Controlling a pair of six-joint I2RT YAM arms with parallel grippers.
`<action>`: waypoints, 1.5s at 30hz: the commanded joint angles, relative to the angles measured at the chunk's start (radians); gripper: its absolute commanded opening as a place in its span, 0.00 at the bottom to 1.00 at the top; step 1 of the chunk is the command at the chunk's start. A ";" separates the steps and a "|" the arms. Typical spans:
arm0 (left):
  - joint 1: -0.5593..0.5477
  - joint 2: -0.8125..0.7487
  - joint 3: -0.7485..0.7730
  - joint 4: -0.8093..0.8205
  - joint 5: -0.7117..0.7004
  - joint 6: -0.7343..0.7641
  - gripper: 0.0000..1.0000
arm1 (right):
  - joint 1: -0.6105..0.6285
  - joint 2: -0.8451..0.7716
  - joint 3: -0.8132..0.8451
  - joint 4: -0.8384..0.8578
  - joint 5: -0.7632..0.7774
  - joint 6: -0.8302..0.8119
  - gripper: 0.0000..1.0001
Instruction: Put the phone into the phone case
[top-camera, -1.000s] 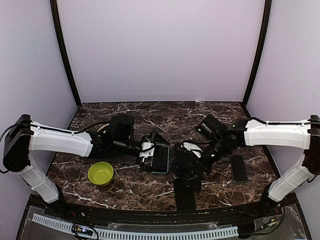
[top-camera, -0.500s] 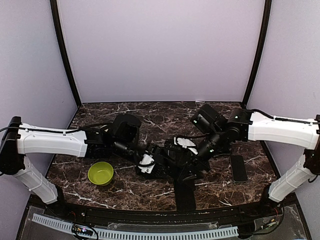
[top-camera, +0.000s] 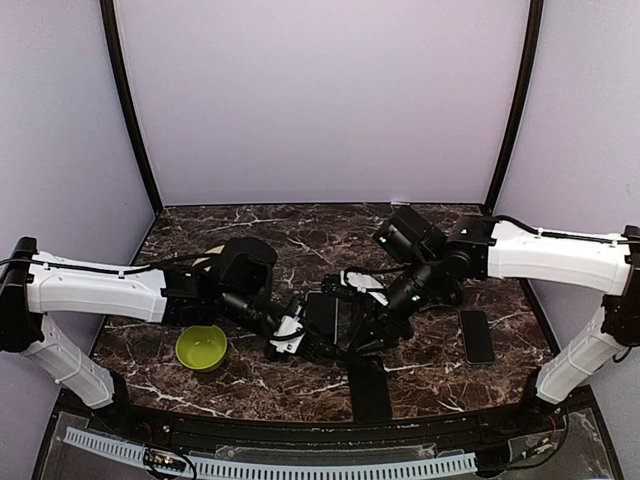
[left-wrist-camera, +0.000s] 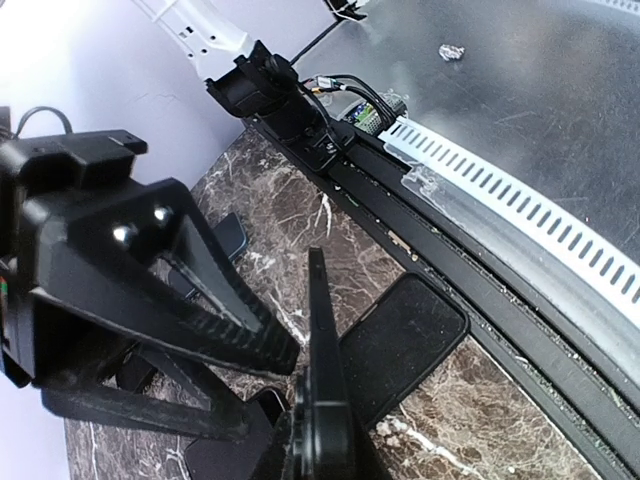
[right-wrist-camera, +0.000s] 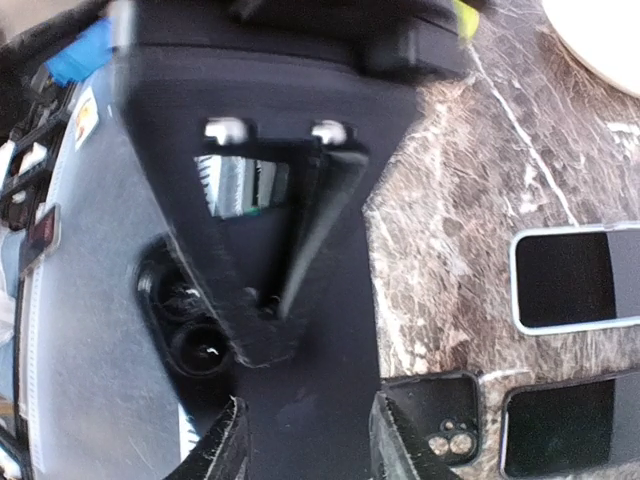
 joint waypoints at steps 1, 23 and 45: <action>-0.003 -0.067 0.011 0.036 -0.032 -0.154 0.00 | 0.003 -0.052 0.005 0.009 0.102 0.016 0.45; 0.001 -0.058 0.161 -0.128 -0.093 -0.634 0.00 | 0.067 -0.198 -0.248 0.420 0.197 0.220 0.20; -0.176 0.004 -0.178 0.100 -0.567 -0.870 0.49 | -0.046 -0.355 -0.675 0.713 0.256 1.357 0.00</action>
